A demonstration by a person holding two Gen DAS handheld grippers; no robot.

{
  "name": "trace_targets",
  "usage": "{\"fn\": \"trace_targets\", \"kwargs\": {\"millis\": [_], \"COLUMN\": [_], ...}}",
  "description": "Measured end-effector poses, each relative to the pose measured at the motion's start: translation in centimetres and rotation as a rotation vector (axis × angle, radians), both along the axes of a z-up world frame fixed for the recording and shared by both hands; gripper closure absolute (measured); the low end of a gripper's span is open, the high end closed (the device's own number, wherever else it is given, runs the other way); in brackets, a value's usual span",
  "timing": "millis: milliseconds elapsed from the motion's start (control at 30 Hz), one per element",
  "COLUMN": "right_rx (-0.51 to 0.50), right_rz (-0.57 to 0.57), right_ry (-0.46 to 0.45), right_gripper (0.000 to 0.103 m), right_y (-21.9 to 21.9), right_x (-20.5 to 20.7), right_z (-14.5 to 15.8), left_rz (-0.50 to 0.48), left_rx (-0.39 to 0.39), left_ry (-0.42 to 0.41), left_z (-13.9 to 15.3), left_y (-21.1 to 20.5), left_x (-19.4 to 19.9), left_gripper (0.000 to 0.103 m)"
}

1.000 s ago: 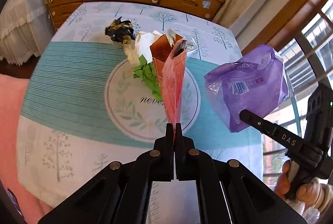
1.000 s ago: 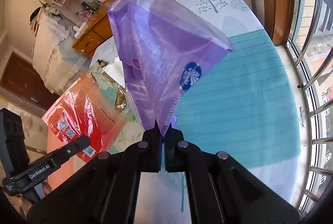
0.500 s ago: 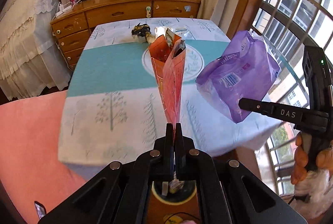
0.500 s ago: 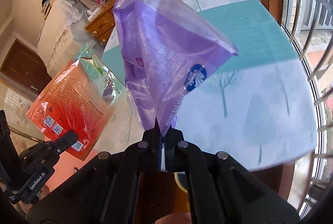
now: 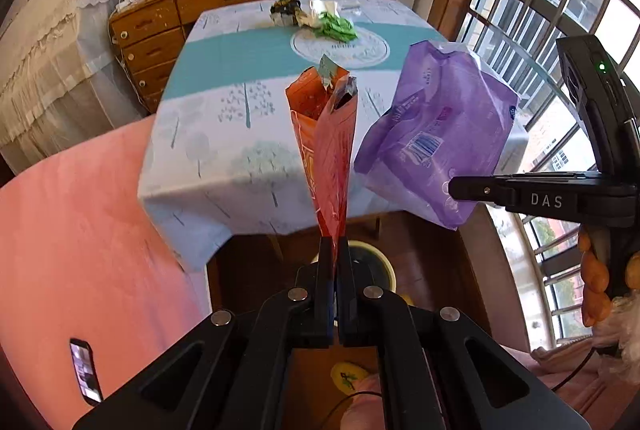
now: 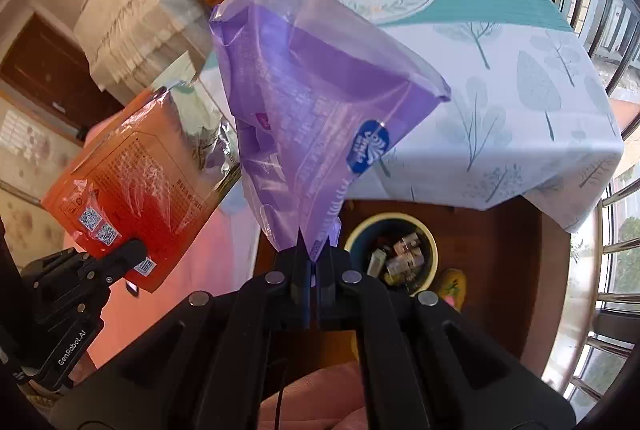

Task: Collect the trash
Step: 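Carry the orange bag and purple wipes pack over the bin with both tools, then open both tools to drop the bag and wipes pack into the bin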

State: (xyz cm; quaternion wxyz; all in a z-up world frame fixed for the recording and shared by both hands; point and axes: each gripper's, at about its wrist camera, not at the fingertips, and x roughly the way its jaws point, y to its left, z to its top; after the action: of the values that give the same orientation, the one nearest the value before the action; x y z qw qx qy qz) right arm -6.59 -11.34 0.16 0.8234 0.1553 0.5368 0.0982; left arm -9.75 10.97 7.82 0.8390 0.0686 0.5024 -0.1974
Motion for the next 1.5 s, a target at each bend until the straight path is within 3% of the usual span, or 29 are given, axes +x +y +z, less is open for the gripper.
{"fn": "trace_targets", "kwargs": {"millis": [133,333,633,900,1100,1333,1433,1500], "right_rx": [-0.033,-0.075,-0.155,-0.192,-0.181,-0.149,-0.128,-0.135], "right_rz": [0.018,0.023,0.012,0.021,0.031,0.057,0.067,0.075], "right_ry": [0.079,0.199,0.309,0.397,0.429,0.447,0.457,0.456], "right_gripper": [0.103,0.103,0.103,0.103,0.103,0.103,0.103,0.097], "right_y": [0.2,1.2,1.8,3.2,4.1,5.3,5.8,6.1], "right_x": [-1.5,-5.2,-9.4,-10.6,-11.4,-9.6,-10.1,-10.4], "right_z": [-2.9,-9.5,-23.5,-36.4,-41.5,-42.1,-41.9,-41.6], "left_rz": [0.012,0.034,0.068,0.014,0.009,-0.067,-0.082,-0.086], "left_rx": [0.004,0.037,0.100,0.187,0.237,0.282,0.307,0.308], "left_ry": [0.023,0.032,0.096,0.112,0.125,0.113,0.141,0.159], "left_z": [-2.9,-10.1,-27.1,-41.1,-47.8,-51.6,-52.4,-52.7], "left_y": [-1.0,-3.3,-7.0,-9.7,-10.4,-12.1,-12.2,-12.2], "left_x": [-1.0,-1.5,-2.3,-3.2,-2.8,-2.4,-1.7,-1.5], "left_gripper": [0.102,0.102,0.102,0.102,0.102,0.102,0.088,0.053]}}
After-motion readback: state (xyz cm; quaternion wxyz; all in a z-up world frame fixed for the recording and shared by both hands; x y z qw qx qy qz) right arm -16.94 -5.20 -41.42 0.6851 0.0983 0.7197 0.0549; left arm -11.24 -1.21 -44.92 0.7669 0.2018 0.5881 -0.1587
